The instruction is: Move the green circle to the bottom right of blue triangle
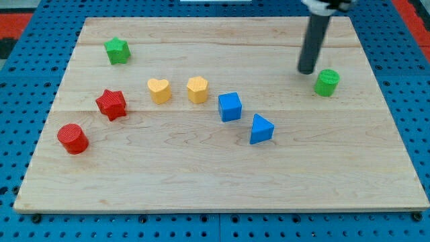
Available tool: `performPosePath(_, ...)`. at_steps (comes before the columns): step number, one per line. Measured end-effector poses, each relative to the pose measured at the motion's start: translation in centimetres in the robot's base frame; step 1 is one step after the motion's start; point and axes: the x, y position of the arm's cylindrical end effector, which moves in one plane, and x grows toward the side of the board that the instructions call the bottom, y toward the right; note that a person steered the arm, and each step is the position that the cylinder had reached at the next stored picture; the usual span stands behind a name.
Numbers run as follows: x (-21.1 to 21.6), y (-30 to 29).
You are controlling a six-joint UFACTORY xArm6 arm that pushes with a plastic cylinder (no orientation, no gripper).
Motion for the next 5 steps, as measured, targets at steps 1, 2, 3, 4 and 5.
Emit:
performPosePath(1, 5.3, 3.6)
performPosePath(2, 9.8, -1.8)
performPosePath(3, 9.3, -1.7)
performPosePath(4, 12.5, -3.3)
performPosePath(5, 16.6, -6.3)
